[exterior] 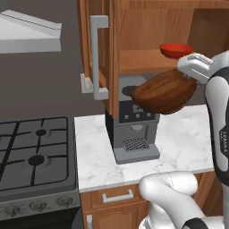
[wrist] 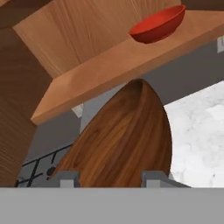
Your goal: Take the smaller bowl and place it next to the appetizer plate on the dining counter , and place the larger bowl next to the plate with cooked food.
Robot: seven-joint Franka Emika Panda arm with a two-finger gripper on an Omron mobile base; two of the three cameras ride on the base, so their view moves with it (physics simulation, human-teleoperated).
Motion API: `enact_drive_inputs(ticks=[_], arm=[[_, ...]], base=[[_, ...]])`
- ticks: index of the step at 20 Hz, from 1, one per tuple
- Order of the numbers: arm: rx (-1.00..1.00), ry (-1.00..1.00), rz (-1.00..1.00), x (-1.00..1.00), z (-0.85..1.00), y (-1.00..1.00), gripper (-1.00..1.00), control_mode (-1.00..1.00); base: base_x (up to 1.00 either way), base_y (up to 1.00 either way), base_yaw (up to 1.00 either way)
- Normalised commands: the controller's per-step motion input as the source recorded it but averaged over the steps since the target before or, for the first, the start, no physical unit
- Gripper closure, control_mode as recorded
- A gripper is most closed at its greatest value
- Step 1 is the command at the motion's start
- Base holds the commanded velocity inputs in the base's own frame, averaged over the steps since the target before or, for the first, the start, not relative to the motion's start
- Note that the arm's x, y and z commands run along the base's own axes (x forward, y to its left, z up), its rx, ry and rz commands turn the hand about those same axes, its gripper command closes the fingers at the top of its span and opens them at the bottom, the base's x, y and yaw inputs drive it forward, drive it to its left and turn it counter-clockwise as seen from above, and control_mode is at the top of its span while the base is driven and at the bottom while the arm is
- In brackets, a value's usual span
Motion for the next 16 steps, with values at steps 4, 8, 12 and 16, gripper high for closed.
enact_drive_inputs(ticks=[4, 8, 12, 16], arm=[[-0.05, -0.21, 0.0, -0.97, -0.22, 0.0, 1.0, -1.0], [-0.02, -0.1, 0.0, -0.47, -0.08, 0.0, 1.0, 1.0], [0.0, 0.0, 0.0, 0.0, 0.0, 0.0, 1.0, 1.0], [0.0, 0.0, 0.0, 0.0, 0.0, 0.0, 1.0, 1.0]], base=[[0.0, 0.0, 0.0], [-0.5, 0.0, 0.0], [-1.0, -0.02, 0.01], [-1.0, 0.14, 0.16]])
